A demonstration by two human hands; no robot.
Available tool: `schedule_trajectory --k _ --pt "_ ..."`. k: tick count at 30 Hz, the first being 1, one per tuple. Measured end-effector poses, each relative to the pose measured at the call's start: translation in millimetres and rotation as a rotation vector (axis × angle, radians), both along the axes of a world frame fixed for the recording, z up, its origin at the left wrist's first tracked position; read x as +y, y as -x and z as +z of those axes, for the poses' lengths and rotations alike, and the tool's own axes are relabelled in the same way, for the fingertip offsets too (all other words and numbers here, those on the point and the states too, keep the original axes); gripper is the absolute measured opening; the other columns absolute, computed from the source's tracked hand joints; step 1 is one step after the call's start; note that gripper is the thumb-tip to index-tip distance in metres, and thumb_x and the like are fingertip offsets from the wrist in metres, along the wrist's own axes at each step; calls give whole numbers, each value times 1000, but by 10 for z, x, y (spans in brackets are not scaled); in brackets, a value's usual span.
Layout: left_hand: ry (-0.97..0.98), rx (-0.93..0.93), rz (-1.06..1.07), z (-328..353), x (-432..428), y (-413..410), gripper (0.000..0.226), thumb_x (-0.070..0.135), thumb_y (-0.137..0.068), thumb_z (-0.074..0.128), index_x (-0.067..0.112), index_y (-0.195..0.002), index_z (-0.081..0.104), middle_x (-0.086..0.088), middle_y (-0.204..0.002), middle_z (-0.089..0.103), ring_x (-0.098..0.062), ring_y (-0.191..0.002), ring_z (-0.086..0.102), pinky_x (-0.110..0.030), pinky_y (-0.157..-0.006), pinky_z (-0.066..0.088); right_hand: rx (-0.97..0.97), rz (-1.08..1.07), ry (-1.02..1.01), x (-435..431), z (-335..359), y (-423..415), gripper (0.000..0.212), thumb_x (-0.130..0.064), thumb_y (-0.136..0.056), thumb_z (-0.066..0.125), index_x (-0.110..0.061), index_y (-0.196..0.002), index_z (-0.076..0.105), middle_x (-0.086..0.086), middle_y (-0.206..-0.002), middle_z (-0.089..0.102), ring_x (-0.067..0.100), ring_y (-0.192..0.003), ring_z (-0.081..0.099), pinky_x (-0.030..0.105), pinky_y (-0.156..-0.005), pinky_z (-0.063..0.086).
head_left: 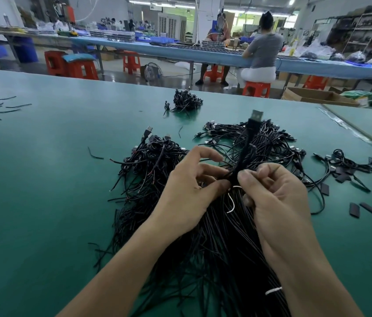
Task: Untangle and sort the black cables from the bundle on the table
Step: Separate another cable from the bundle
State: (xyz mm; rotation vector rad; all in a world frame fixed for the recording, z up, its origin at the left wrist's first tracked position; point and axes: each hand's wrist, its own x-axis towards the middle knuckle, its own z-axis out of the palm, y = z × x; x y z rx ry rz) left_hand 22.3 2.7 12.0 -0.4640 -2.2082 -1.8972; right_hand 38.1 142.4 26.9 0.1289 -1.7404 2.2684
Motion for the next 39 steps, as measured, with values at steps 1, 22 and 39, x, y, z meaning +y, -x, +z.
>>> schedule_trajectory --k 1,22,39 --pt "11 24 52 -3 -3 2 27 14 -85 78 33 -96 64 12 -84 71 -4 -66 58 -16 -60 45 8 8 -15 -10 1 -8 38 5 -90 63 -23 -68 50 -8 -63 58 1 -55 48 13 -53 43" --pt "-369 -224 -53 196 -1 -74 24 45 -83 64 23 -84 76 0 -79 74 -9 -78 66 -30 -79 47 -19 105 -251 -32 -171 24 39 8 -87 65 -22 -70 48 -12 -60 57 9 -61 48 19 -57 42" --pt "-38 -2 86 17 -65 2 39 51 -63 88 23 -72 63 12 -56 48 -6 -53 38 -16 -51 33 126 8 -199 56 -43 7 47 8 -86 67 -28 -65 44 0 -75 69 10 -73 65 22 -72 55"
